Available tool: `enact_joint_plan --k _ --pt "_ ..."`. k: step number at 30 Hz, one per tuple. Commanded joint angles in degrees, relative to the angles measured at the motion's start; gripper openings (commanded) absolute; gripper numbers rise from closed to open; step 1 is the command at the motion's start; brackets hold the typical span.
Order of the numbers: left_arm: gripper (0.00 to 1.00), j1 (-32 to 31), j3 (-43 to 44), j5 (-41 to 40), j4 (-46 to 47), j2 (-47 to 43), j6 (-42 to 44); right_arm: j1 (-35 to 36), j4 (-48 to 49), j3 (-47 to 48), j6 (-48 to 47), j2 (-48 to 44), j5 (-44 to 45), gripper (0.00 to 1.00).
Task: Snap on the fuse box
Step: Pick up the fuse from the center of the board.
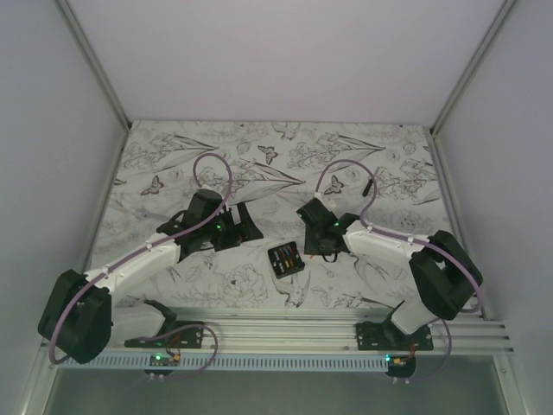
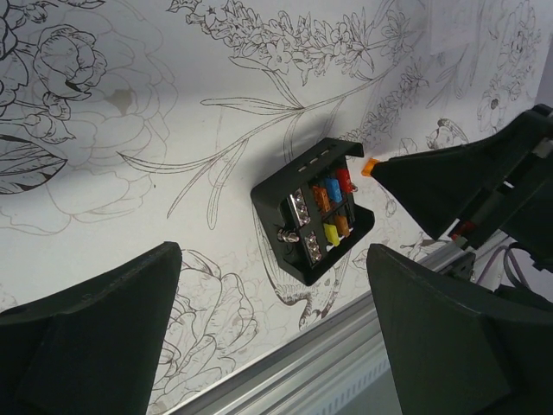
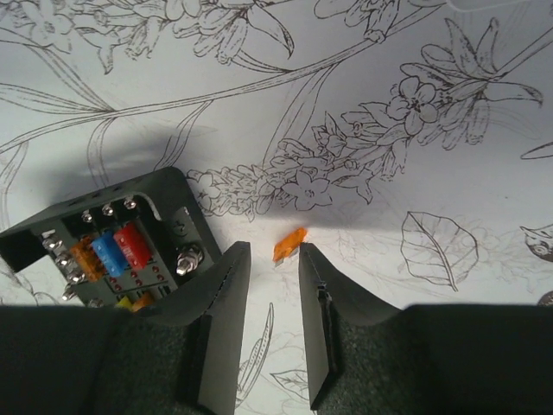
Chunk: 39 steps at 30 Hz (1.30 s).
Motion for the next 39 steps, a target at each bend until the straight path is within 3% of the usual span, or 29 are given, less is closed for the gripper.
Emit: enact_joint_plan --k 1,10,28,37,39 --pt "0.92 0.4 -0.9 -0.5 -1.1 -1.0 1.1 0.1 2.1 0.0 2.8 3.3 1.6 0.34" --pt "0.92 0.3 -0.9 -0.5 -1.1 -0.8 1.0 0.1 2.9 -1.0 3.2 3.5 3.0 0.24" --pt "0.92 0.4 -0.8 0.0 -1.2 -0.8 0.8 0.1 3.3 -2.9 3.2 -0.4 3.1 0.18" --pt "0.92 0.4 -0.7 0.5 -1.1 -1.2 0.7 0.1 5.9 -3.9 1.0 -4.6 1.7 0.00" --pt "0.91 0.4 -0.4 1.2 -1.0 -1.3 0.6 0.1 8.2 -4.9 -0.2 -7.2 0.3 0.00"
